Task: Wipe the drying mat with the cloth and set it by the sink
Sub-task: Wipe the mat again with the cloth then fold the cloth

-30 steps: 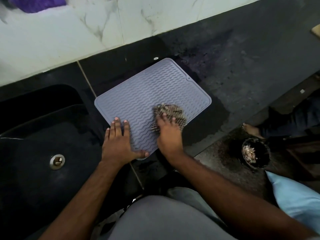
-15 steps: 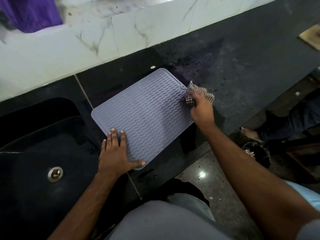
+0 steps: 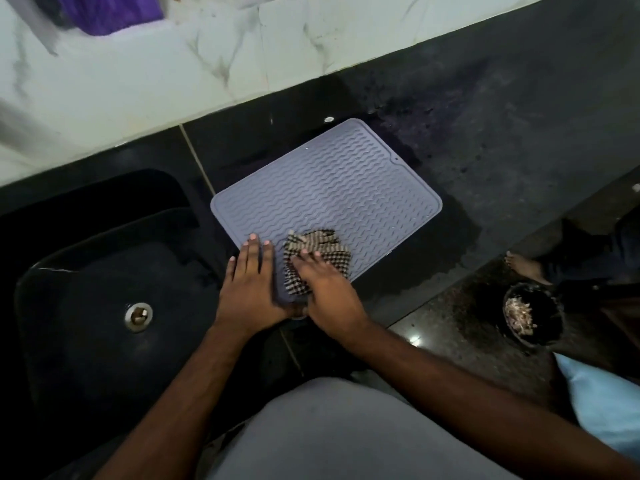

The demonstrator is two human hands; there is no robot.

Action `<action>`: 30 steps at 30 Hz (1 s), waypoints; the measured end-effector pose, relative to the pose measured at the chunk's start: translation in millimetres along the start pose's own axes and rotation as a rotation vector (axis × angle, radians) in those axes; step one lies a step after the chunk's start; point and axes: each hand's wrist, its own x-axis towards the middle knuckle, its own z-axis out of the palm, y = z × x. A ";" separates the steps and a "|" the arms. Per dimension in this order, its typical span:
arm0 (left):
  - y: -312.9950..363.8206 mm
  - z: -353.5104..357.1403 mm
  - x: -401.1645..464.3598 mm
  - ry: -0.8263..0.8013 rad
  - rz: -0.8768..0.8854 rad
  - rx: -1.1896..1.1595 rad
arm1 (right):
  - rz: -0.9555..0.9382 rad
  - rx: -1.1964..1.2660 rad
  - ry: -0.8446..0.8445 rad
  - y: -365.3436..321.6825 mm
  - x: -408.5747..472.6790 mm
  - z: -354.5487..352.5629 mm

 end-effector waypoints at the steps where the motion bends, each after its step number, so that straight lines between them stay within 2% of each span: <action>1: -4.2 0.5 -1.2 0.003 0.011 -0.013 | -0.058 0.015 -0.016 -4.2 1.7 4.3; 7: -20.6 4.7 -8.3 0.043 0.004 0.001 | -0.448 -0.325 -0.106 21.3 -3.4 9.1; 10: -20.4 5.8 -11.8 0.036 -0.027 -0.028 | -0.558 -0.315 -0.189 44.3 -4.5 -22.6; 13: -20.2 7.0 -12.0 0.033 -0.048 -0.044 | -0.428 -0.337 -0.224 39.2 6.2 -49.3; 15: -19.0 6.8 -11.4 0.025 -0.054 -0.048 | -0.232 -0.184 -0.062 19.2 18.8 -50.7; 17: -17.7 5.7 -11.3 -0.003 -0.083 -0.054 | -0.066 0.151 0.169 -6.7 33.7 -38.6; 18: -16.8 4.4 -11.2 -0.018 -0.109 -0.053 | -0.028 0.283 0.219 -17.6 39.9 -29.5; 20: -13.3 1.2 -9.6 -0.047 -0.147 -0.002 | -0.073 0.334 0.133 -28.5 43.3 -4.6; 23: -8.2 -3.4 -6.6 -0.093 -0.177 0.081 | -0.327 -0.146 -0.064 -6.0 30.1 22.5; 24: -7.3 -4.3 -6.1 -0.099 -0.186 0.080 | -0.393 -0.238 -0.141 5.4 25.9 19.3; 27: -6.4 -5.7 -5.7 -0.090 -0.172 0.075 | -0.641 -0.283 -0.221 43.3 18.5 -10.5; 30: -5.9 -8.7 -5.4 -0.081 -0.160 0.067 | -0.784 -0.283 -0.369 70.8 25.6 -64.5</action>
